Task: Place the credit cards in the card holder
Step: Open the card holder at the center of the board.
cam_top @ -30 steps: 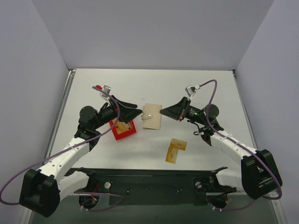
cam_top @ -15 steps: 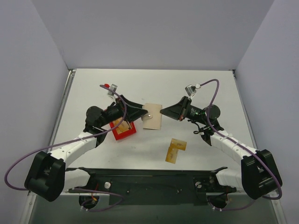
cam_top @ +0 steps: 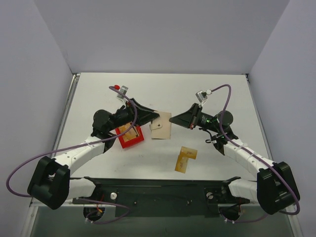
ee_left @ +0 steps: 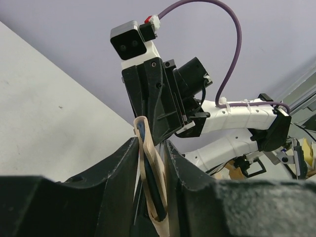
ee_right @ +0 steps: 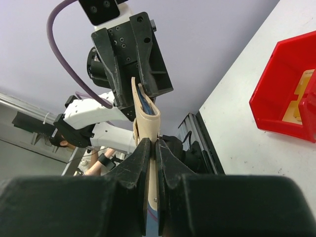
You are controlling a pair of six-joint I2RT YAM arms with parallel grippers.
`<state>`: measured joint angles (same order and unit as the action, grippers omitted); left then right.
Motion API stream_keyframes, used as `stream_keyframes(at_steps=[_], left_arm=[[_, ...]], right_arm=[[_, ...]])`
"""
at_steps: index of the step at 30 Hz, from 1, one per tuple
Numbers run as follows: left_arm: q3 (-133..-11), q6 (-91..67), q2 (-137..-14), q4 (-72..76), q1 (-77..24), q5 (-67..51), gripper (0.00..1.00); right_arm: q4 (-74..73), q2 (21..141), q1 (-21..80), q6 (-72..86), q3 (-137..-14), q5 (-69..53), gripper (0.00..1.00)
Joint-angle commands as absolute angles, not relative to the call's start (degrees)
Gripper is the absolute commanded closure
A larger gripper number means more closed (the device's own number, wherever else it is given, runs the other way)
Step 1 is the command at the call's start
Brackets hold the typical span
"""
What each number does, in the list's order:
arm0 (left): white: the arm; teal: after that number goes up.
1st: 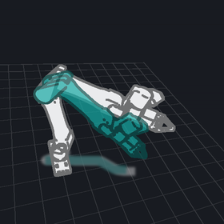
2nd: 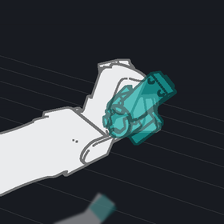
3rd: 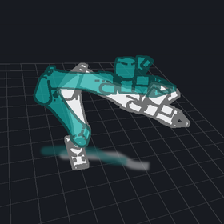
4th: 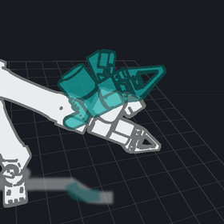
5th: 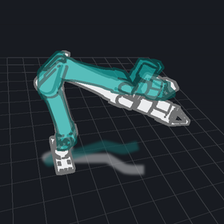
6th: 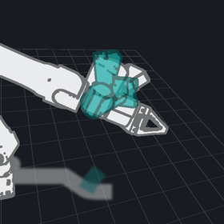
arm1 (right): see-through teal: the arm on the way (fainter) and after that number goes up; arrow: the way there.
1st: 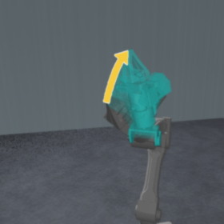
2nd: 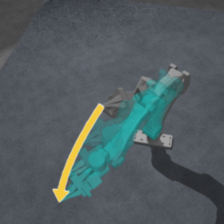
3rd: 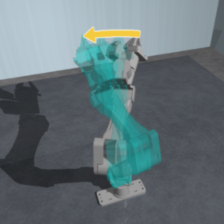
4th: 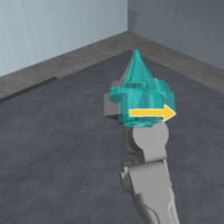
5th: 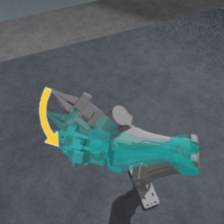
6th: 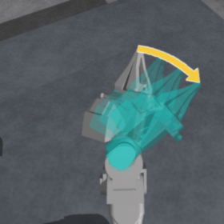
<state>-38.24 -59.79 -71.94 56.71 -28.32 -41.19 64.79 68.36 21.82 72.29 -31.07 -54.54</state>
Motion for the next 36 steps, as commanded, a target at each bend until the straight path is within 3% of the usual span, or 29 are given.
stream_keyframes(at_steps=[1,3,7,10,12,13,14,18,28,36], left_arm=[[-41.39,-59.06,-72.33,57.92,-29.53,-42.89,0.66],[-41.57,-58.71,-72.68,57.31,-29.79,-43.33,0.73],[-41.92,-57.92,-72.95,55.73,-30.23,-43.94,1.0],[-41.57,-57.66,-72.51,55.64,-30.41,-43.6,1.0],[-41.22,-57.31,-71.81,54.93,-30.41,-42.1,1.0],[-41.22,-56.96,-71.28,54.5,-30.41,-40.71,1.0],[-41.13,-56.78,-71.02,54.32,-30.32,-39.3,1.0],[-39.12,-57.83,-68.73,56.24,-30.32,-30.8,1.0],[-32.79,-69.34,-68.9,75.39,-30.41,-16.0,1.0],[-32.7,-69.08,-69.44,75.5,-31.46,-14.24,1.0]], right_arm=[[66.97,66.36,22.15,69.87,-33.57,-55.64,1.0],[66.53,66.27,22.15,69.78,-33.66,-55.72,1.0],[64.61,65.66,22.15,68.73,-34.01,-55.72,1.0],[62.06,64.61,22.15,66.37,-34.54,-55.55,1.0],[59.34,63.64,22.15,64.18,-34.72,-55.02,0.79],[57.32,63.28,22.06,62.51,-34.8,-54.76,0.74],[56.0,62.15,22.06,61.71,-34.63,-53.62,0.61],[53.26,60.03,22.15,58.98,-33.58,-50.28,0.41],[60.91,63.37,26.27,61.44,-33.66,-45.18,0.34],[64.06,66.44,30.49,61.61,-35.42,-42.45,0.33]])
